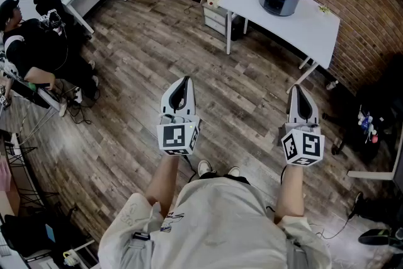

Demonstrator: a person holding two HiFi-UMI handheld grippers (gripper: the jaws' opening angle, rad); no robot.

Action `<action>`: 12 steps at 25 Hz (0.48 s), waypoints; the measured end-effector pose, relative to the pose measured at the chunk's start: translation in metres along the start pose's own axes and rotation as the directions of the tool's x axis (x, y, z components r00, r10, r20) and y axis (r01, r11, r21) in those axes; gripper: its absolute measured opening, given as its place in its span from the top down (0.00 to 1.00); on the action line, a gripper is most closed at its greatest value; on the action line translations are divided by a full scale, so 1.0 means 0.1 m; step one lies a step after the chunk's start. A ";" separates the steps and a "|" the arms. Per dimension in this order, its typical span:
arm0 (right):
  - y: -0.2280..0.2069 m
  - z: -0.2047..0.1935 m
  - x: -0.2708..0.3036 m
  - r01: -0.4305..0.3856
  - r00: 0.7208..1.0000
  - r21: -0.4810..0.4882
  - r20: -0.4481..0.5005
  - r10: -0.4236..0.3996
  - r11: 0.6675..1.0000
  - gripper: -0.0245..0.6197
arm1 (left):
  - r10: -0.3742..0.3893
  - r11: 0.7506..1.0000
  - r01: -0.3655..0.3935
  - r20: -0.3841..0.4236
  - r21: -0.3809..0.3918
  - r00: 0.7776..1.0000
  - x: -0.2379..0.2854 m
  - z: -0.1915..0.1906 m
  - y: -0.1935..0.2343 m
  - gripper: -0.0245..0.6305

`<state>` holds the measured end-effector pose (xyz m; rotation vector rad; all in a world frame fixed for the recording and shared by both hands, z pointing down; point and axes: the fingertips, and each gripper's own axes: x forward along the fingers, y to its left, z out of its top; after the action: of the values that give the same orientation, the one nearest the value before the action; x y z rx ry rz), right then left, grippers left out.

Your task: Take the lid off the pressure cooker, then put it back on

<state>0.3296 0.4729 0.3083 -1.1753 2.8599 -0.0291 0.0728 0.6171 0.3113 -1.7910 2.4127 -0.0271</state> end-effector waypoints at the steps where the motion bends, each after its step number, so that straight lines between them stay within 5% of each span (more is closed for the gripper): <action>1: 0.01 0.00 0.01 0.000 1.000 0.002 0.000 0.000 1.000 0.94 | 0.000 1.000 0.000 0.000 0.001 1.000 0.01 0.00 0.01 0.94; 12: 0.08 0.00 0.09 0.022 1.000 0.076 0.014 -0.023 0.997 0.94 | 0.008 1.000 -0.008 0.009 0.010 1.000 0.00 0.03 0.13 0.94</action>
<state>0.3173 0.4724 0.3080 -1.1887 2.8054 -0.1283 0.0611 0.6213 0.3073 -1.7740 2.4096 -0.0301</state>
